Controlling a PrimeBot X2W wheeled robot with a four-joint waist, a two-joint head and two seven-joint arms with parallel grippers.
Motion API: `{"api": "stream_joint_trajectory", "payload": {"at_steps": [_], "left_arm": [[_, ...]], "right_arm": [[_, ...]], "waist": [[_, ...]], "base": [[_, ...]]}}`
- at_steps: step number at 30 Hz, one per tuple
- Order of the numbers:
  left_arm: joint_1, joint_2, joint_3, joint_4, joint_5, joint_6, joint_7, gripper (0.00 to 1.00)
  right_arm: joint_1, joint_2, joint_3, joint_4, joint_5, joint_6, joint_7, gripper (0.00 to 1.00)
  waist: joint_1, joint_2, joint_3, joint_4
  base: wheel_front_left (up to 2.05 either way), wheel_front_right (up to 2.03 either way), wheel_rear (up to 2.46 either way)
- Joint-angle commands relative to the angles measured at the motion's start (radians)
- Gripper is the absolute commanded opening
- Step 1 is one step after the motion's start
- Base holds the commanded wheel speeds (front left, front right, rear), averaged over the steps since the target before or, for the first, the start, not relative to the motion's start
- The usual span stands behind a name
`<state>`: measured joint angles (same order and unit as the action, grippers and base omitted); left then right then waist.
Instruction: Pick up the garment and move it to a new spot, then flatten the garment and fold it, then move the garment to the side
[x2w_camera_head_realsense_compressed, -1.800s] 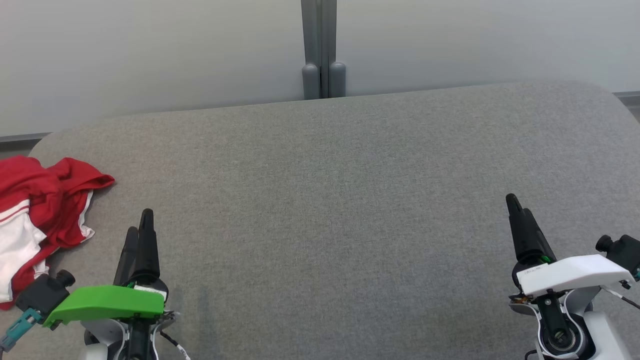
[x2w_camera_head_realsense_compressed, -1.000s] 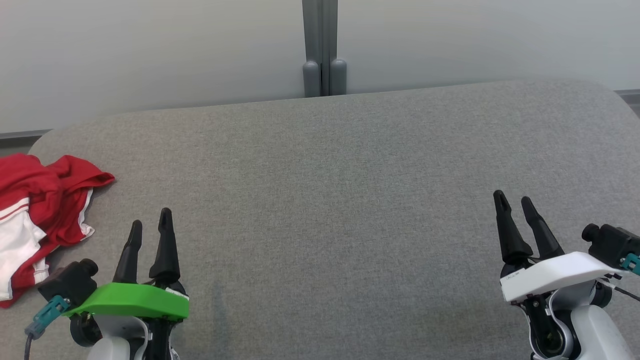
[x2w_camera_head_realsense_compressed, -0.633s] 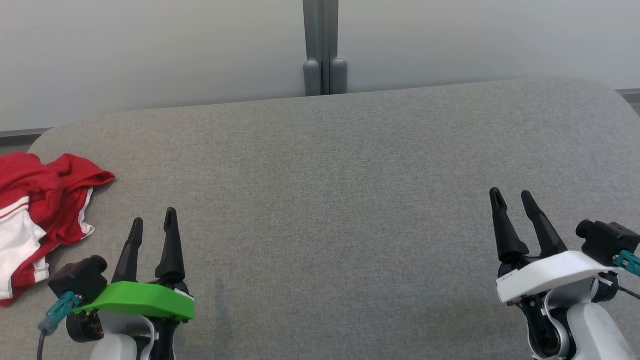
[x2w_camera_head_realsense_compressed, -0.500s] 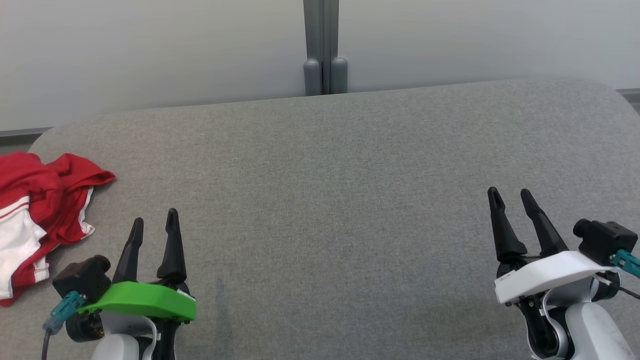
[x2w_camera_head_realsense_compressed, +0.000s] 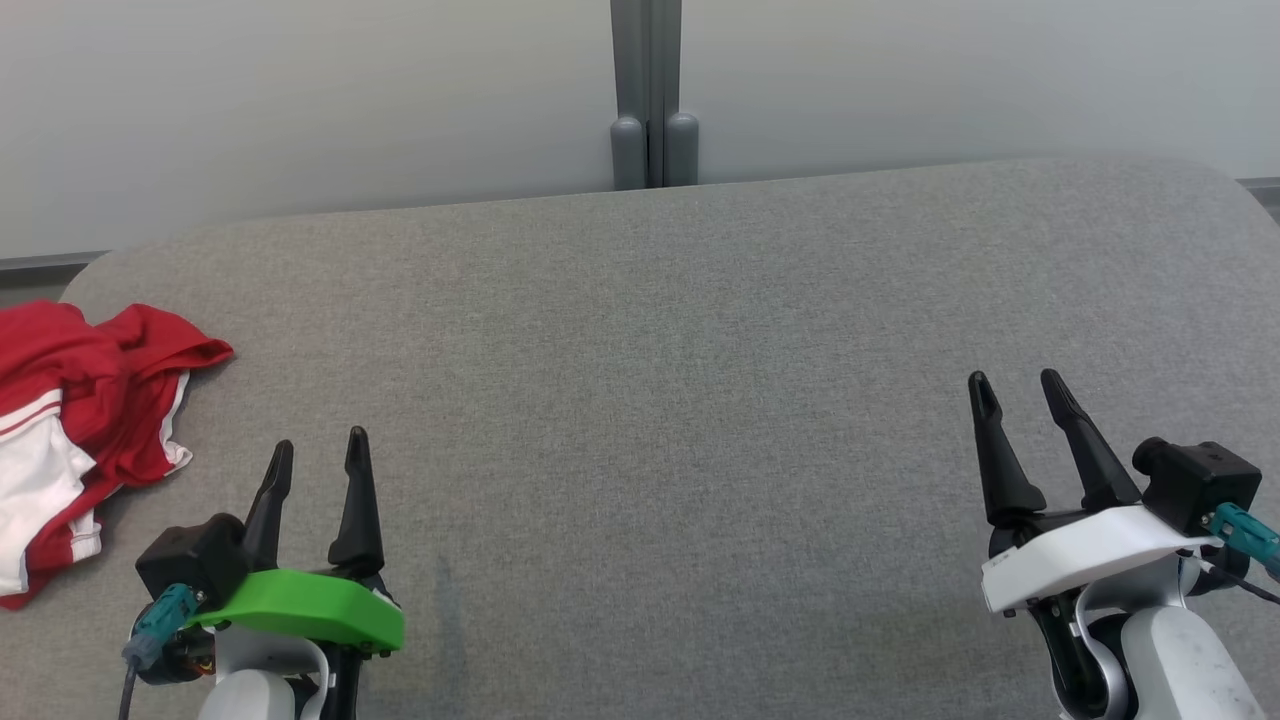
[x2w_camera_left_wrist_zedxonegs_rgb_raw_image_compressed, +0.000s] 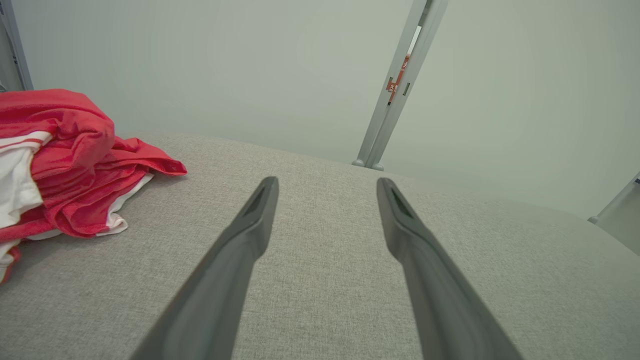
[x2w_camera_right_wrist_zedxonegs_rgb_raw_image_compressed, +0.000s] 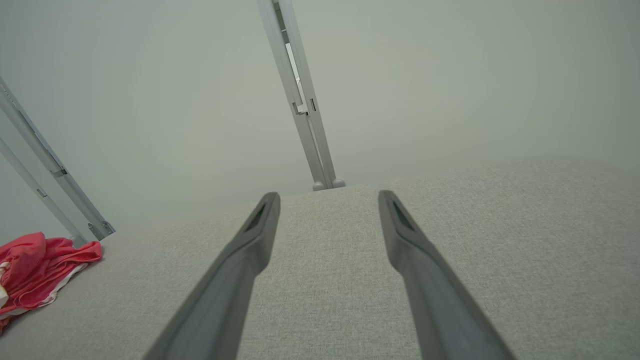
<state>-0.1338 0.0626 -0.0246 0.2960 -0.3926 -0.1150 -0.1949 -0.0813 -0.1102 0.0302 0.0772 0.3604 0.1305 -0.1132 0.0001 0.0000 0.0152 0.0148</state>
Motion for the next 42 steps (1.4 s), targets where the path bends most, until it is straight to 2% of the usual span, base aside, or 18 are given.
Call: {"api": "stream_joint_trajectory", "payload": {"at_steps": [1,34,42], "left_arm": [[-0.022,0.002,0.001,0.000,0.026,0.002,-0.008,1.00],[-0.026,-0.007,0.005,0.064,0.240,0.010,-0.073,1.00],[-0.028,-0.009,0.007,0.076,0.222,0.010,-0.071,1.00]], "right_arm": [[0.007,-0.002,-0.003,-0.011,-0.027,0.000,-0.008,1.00],[0.053,0.043,-0.045,-0.032,-0.236,0.000,-0.049,1.00],[0.052,0.048,-0.055,-0.021,-0.213,0.000,-0.045,1.00]], "waist": [[-0.0001,0.0000,0.000,0.001],[-0.0001,0.0000,0.003,0.009],[-0.0001,0.0000,0.004,0.013]], "base": [[0.00,0.00,0.00],[0.00,0.00,0.00],[0.00,0.00,0.00]]}}
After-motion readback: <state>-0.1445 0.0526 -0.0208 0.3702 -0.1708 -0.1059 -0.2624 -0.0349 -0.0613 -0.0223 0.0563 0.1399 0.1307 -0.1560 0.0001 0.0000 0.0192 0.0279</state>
